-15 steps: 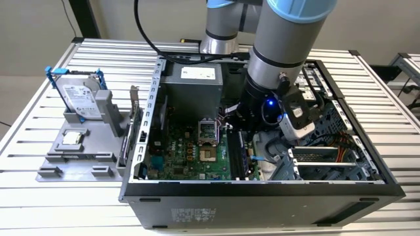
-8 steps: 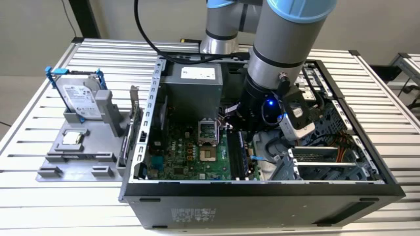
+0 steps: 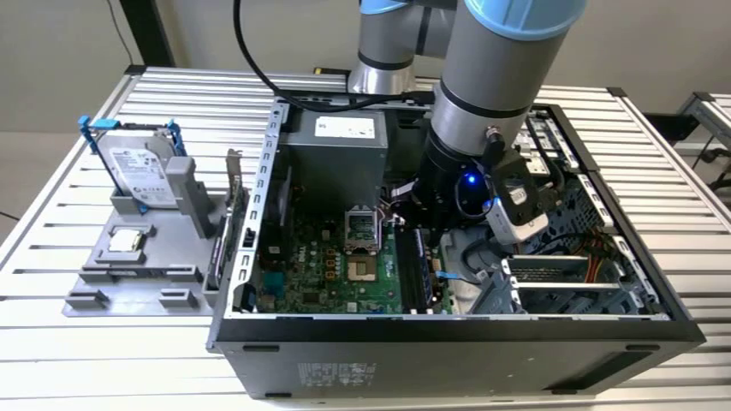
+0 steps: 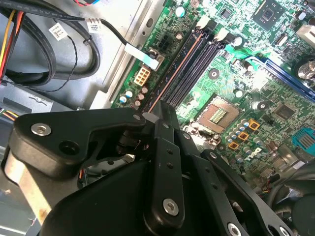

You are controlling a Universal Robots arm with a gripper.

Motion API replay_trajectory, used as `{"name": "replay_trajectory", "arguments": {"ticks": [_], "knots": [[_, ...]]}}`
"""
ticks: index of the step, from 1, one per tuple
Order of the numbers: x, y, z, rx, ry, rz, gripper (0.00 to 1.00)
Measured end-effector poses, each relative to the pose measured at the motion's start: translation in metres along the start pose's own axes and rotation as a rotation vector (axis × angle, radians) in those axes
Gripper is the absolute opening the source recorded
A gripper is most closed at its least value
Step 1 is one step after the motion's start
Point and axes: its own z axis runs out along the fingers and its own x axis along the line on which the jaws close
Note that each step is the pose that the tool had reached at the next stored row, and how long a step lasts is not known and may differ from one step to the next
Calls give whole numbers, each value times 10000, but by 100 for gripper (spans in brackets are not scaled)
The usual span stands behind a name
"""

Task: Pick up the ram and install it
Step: 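Insert the ram into the slot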

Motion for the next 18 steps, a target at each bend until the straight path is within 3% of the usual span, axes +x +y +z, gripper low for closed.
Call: {"name": "replay_trajectory", "arguments": {"ticks": [3, 8, 14, 18], "knots": [[0, 0, 0, -7, 6, -156, 0], [0, 0, 0, -31, 33, -837, 0], [0, 0, 0, -184, 50, -1355, 0], [0, 0, 0, -205, 67, -1725, 0]]}}
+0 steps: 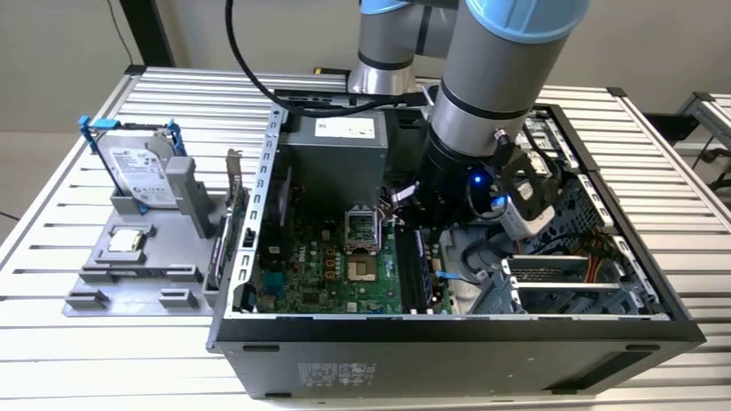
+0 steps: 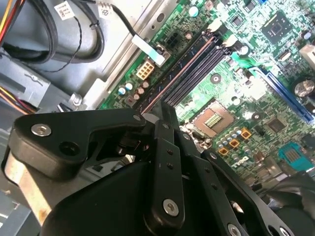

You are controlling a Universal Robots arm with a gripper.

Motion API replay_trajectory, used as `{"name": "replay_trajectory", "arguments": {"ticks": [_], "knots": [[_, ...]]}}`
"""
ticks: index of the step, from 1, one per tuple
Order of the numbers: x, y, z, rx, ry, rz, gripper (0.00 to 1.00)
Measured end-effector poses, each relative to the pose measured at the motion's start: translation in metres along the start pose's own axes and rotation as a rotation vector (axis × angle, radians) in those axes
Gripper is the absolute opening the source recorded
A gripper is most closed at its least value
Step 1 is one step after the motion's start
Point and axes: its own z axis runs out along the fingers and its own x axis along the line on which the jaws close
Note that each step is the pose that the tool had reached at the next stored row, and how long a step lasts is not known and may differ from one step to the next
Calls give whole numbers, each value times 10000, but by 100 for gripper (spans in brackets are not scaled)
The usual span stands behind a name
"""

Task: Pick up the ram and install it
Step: 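Insert the ram into the slot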

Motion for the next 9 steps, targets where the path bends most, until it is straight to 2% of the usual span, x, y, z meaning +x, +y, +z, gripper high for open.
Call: {"name": "replay_trajectory", "arguments": {"ticks": [9], "knots": [[-3, -1, 0, -25, 53, -970, 0]]}}
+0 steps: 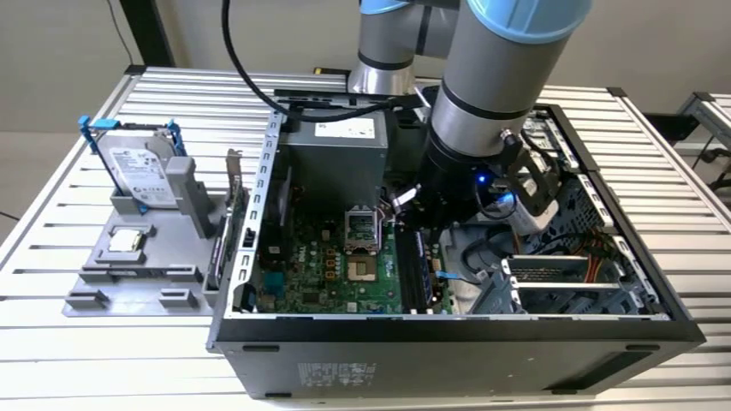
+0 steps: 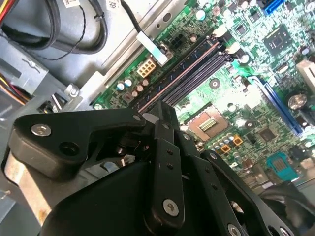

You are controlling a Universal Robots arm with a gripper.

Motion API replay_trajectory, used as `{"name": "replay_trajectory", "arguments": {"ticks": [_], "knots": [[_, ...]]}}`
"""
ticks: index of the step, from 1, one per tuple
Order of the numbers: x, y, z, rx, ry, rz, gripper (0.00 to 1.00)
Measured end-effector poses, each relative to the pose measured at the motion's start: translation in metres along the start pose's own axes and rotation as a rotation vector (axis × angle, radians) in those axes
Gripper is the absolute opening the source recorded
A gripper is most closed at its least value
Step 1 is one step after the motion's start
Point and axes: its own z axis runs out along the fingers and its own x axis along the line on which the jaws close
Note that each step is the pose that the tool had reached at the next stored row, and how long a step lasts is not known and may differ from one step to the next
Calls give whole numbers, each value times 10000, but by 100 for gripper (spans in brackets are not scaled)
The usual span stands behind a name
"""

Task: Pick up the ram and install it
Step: 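Insert the ram into the slot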

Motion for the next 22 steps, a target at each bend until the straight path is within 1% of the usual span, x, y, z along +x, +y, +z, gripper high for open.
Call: {"name": "replay_trajectory", "arguments": {"ticks": [8, 15, 20, 21, 22], "knots": [[-4, -1, 0, -22, 46, -850, 0], [-5, -1, 0, -39, 82, -1497, 0], [-6, -1, -1, -52, 114, -2077, 0], [-8, -2, -1, -69, 151, -2773, 0], [-8, -2, -1, -72, 157, -2886, 0]]}}
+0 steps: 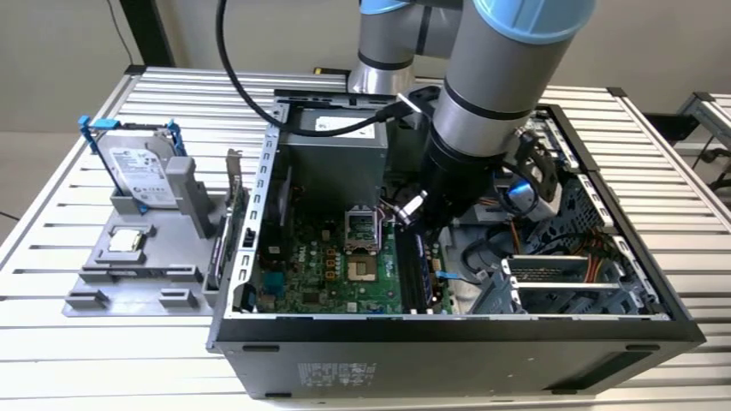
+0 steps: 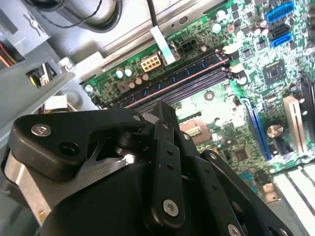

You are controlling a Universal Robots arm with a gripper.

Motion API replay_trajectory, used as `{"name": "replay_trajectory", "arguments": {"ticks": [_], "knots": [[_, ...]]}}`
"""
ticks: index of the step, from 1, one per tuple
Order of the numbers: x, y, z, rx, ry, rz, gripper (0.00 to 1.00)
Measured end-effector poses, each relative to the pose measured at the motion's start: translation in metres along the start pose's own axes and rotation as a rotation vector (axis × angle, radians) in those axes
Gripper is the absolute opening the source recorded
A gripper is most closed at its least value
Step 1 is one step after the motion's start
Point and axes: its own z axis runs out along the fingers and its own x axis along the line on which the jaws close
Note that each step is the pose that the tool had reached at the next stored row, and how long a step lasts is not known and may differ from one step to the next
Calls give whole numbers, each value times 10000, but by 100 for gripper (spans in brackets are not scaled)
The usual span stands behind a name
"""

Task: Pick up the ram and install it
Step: 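Insert the ram into the slot, then press down the ram until it locks into place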

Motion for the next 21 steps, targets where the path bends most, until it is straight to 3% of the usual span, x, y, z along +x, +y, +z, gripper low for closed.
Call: {"name": "replay_trajectory", "arguments": {"ticks": [6, 15, 21], "knots": [[0, 0, 0, -15, 34, -632, 0], [-9, -5, 0, -20, 44, -790, 0], [-14, -8, 0, -38, 85, -1547, 0]]}}
